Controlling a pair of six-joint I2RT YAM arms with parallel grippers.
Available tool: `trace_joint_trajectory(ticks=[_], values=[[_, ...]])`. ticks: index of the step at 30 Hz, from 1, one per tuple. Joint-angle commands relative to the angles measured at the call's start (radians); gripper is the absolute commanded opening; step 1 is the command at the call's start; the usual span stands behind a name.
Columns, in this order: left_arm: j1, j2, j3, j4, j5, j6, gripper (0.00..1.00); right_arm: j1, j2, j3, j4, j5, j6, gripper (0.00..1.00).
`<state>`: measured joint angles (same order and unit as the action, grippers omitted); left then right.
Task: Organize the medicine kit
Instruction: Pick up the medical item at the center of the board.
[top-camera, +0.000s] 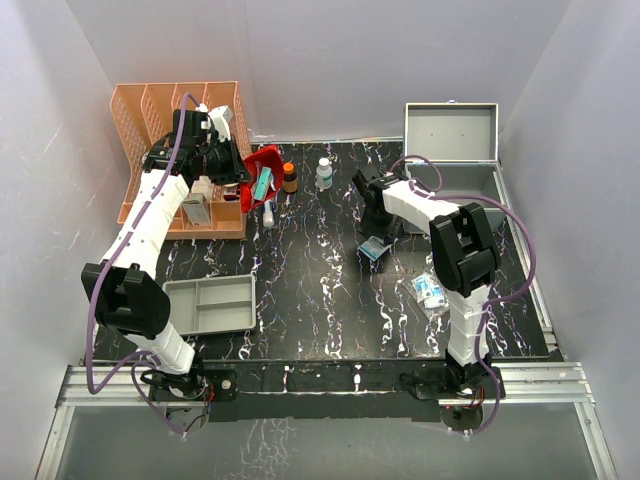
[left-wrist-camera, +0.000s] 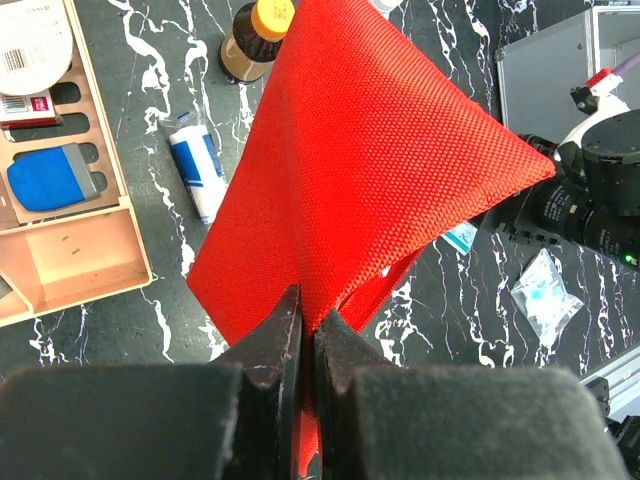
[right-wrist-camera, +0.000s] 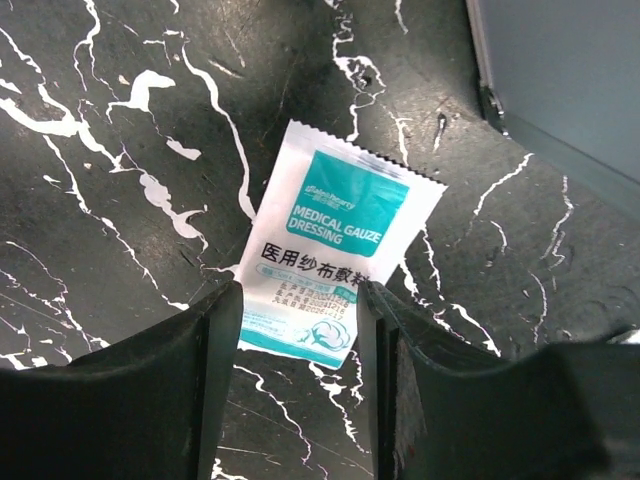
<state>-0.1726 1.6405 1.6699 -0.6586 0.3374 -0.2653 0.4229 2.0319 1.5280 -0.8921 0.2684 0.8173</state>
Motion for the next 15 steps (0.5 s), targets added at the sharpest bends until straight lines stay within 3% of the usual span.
trace_joint_trajectory(ticks=[1, 9, 15], values=[[-0.005, -0.056, 0.019, 0.003, 0.025, -0.002, 0.0, 0.0, 0.018, -0.013, 0.047, -0.012, 0.008, 0.46], [-0.005, -0.051, 0.021, 0.005, 0.025, -0.002, 0.0, -0.001, 0.032, -0.037, 0.054, -0.03, 0.001, 0.38], [-0.004, -0.05, 0.021, 0.005, 0.023, 0.0, 0.0, -0.001, 0.043, -0.041, 0.052, -0.032, -0.007, 0.21]])
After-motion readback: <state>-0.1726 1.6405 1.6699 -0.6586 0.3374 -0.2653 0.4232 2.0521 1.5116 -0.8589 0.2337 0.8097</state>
